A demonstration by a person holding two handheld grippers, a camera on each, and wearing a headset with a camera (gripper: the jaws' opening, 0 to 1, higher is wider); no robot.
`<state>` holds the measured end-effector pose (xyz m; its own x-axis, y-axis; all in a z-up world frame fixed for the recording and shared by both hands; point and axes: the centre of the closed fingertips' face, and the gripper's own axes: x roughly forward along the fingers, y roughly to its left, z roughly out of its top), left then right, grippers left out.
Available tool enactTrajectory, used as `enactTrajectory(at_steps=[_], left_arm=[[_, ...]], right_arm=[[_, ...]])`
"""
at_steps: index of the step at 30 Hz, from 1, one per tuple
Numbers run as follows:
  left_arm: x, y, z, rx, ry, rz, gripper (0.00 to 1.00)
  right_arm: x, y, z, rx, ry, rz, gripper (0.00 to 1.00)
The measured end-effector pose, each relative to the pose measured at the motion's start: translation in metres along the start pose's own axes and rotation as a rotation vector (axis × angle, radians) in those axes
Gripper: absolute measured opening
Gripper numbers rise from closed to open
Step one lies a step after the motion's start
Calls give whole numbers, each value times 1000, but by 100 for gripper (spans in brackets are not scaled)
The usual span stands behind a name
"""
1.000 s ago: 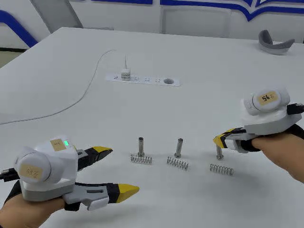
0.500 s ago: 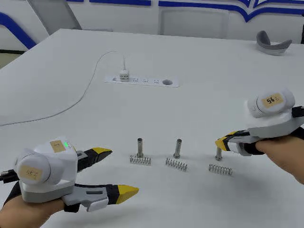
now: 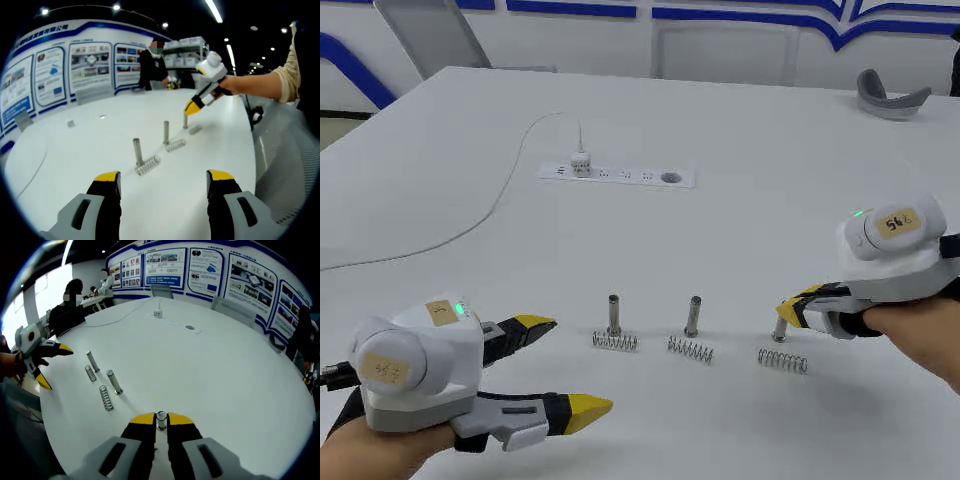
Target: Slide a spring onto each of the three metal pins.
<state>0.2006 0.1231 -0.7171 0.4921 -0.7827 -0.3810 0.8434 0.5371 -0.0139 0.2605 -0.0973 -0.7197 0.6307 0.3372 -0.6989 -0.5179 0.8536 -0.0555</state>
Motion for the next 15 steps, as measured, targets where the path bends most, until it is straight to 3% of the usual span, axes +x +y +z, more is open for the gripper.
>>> enactTrajectory(at_steps=[15], left_arm=[[1, -2, 0, 6, 5, -8, 71]], right_arm=[[0, 3, -2, -18, -4, 9, 12]])
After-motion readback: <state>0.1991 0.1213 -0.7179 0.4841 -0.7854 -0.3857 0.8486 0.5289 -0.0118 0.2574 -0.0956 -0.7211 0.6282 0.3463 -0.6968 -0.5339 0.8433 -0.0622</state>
